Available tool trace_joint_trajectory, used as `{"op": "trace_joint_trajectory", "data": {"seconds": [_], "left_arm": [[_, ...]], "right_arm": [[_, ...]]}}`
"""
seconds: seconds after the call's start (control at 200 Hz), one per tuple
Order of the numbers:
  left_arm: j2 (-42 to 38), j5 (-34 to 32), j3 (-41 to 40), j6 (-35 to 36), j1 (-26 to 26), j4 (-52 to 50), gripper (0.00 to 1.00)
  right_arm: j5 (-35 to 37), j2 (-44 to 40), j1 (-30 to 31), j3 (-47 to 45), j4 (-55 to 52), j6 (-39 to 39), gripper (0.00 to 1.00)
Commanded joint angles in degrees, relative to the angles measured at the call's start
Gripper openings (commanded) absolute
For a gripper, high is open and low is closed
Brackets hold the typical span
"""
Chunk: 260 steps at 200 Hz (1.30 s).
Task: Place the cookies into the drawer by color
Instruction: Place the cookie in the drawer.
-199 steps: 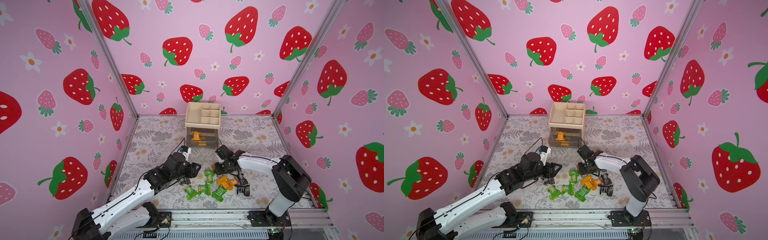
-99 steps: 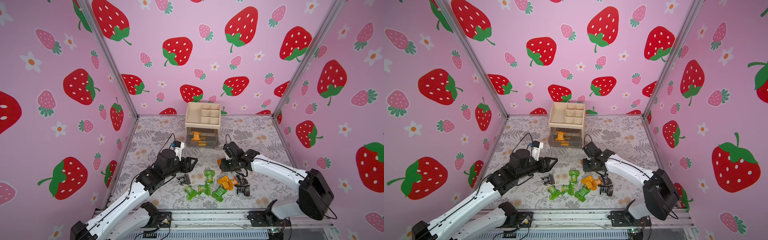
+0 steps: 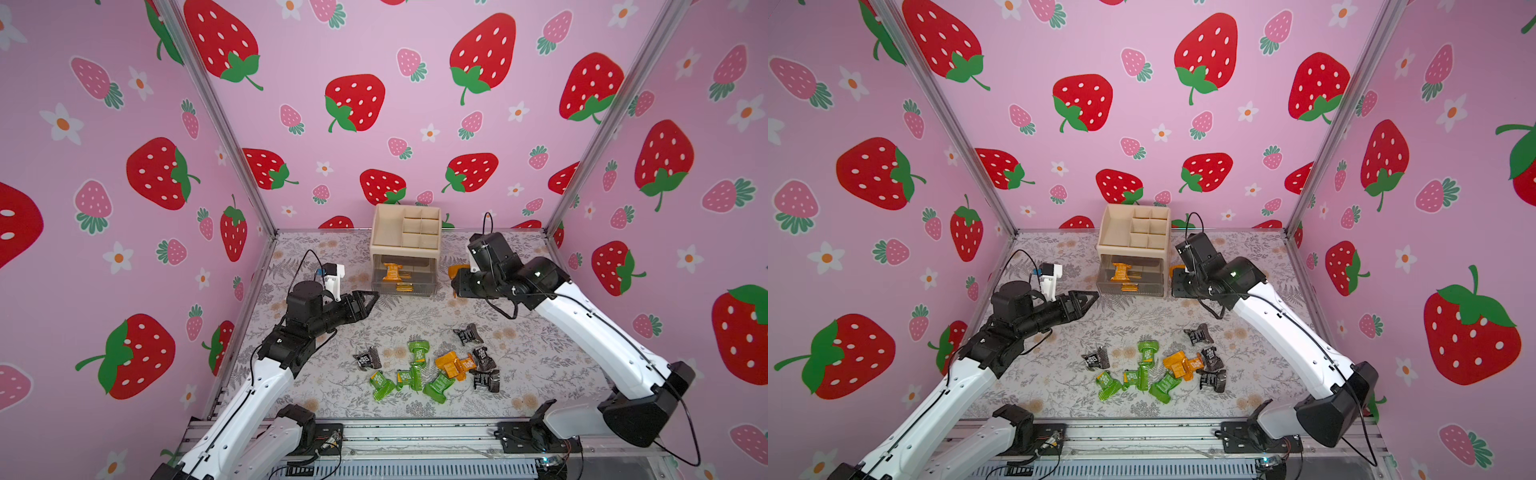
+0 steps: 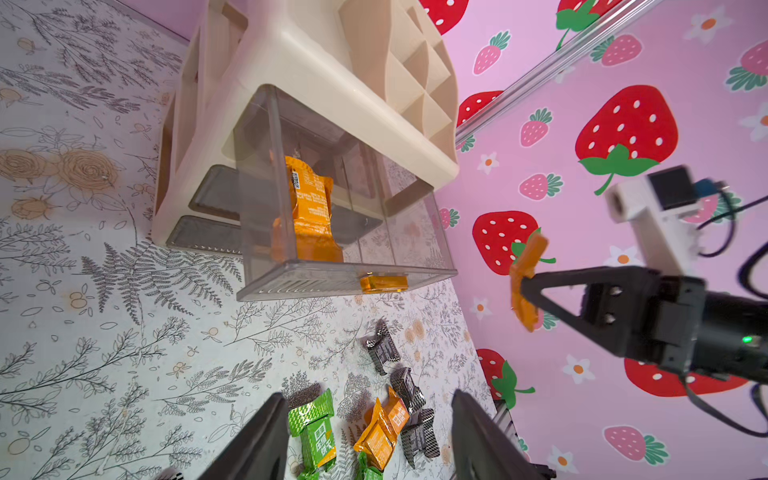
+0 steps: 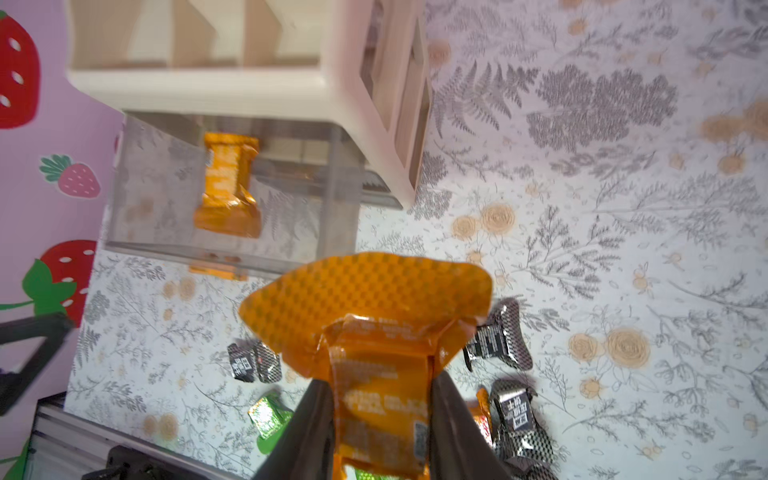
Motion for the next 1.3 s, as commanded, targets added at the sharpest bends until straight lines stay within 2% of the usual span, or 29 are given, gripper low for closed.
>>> {"op": "trace_joint_trajectory", "data": {"seconds": [0.0,0.265,0.46,0.68,1.296], "left_arm": [[0.88,-0.74,3.18,1.07,0.51,0.72,0.66],[2.62,-5.78,3.49,1.88,1.29,0.98,0.67],[4.84,-6.38,3.08,2.39,1.27,2.49,0.67],[7.96,-5.31,2.78,2.24,1.22,5.38,0.67],[10.98,-3.92,3.09,3.18,1.17,5.64,0.68]], "right_arm": [[1.48,6.25,-0.08,8.05,-7.27,-0.13,0.33],[0.27,24.29,2.03,28.26,-13.17,0.98,0.33],[0.81,32.97,2.78,38.61,-17.98,2.39,0.33],[2.98,37.58,3.80,43.01,-21.25,5.06,0.33],[5.36,44.03,3.87,46.08,-25.76,8.30,0.33]]}}
